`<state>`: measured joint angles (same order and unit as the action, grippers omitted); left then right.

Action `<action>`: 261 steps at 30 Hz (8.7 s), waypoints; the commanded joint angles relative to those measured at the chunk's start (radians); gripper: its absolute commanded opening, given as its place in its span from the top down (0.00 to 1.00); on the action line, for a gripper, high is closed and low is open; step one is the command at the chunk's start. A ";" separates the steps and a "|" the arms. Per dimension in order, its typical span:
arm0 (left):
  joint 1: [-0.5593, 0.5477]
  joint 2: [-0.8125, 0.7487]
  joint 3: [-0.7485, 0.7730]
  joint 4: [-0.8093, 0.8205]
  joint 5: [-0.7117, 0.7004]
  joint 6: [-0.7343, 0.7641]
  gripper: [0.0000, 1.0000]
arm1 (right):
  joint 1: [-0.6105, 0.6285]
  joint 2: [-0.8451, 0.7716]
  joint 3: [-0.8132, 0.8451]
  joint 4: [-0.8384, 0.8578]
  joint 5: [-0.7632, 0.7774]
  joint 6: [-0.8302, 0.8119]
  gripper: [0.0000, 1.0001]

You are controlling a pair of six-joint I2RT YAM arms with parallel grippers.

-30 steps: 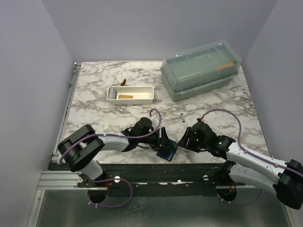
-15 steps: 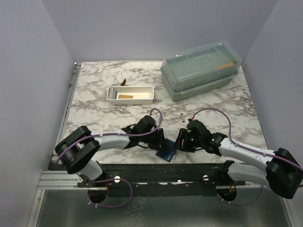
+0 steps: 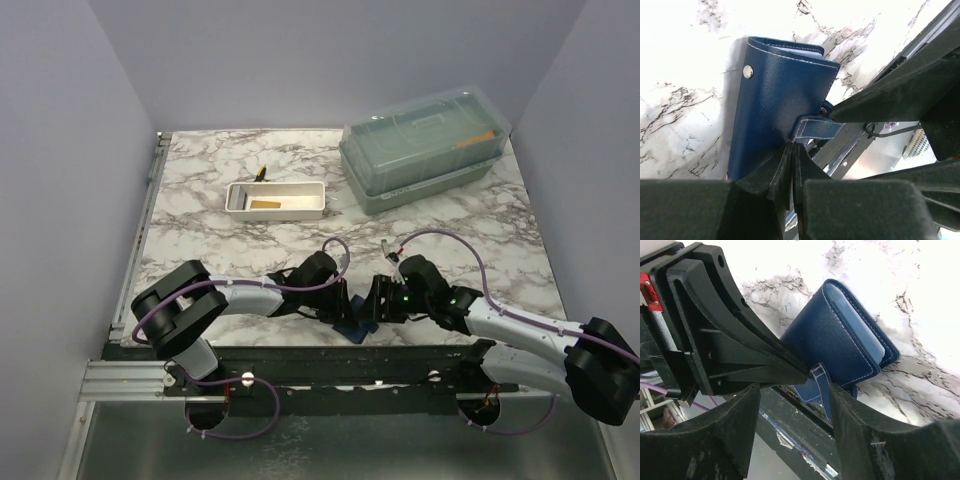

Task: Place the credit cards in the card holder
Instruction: Close the card holder at the center of the board.

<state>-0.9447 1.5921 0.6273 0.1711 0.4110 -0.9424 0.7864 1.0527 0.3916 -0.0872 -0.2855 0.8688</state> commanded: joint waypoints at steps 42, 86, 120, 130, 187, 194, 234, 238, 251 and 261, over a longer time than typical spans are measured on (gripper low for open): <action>-0.005 -0.005 0.007 -0.122 -0.122 0.019 0.89 | 0.006 -0.025 -0.070 -0.035 -0.212 0.050 0.52; 0.036 0.001 0.011 -0.260 -0.162 0.130 0.91 | 0.006 0.233 0.208 -0.181 0.053 -0.124 0.47; 0.072 -0.041 0.003 -0.290 -0.169 0.161 0.92 | 0.025 0.348 0.164 -0.153 -0.009 -0.116 0.57; 0.078 -0.099 0.054 -0.334 -0.113 0.180 0.80 | 0.025 0.435 0.155 -0.144 0.134 -0.098 0.87; 0.064 -0.116 0.610 -1.212 -0.966 0.413 1.00 | 0.022 0.039 0.214 -0.244 0.331 0.118 0.39; -0.167 0.163 0.697 -1.316 -1.067 0.242 1.00 | -0.052 -0.021 0.145 -0.222 0.294 0.127 0.36; 0.162 -0.214 0.333 -0.882 -0.250 0.356 0.47 | -0.035 0.413 0.238 0.254 -0.184 0.082 0.78; 0.164 -0.184 0.316 -0.863 -0.267 0.373 0.52 | -0.021 0.504 0.257 0.319 -0.221 0.086 0.86; 0.162 -0.120 0.317 -0.837 -0.248 0.399 0.56 | -0.015 0.584 0.267 0.327 -0.216 0.077 0.88; 0.160 -0.079 0.302 -0.831 -0.249 0.413 0.67 | -0.015 0.599 0.270 0.324 -0.218 0.073 0.89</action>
<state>-0.7811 1.5051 0.9474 -0.6750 0.1493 -0.5480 0.7662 1.6295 0.6373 0.2249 -0.4877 0.9501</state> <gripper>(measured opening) 0.381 0.119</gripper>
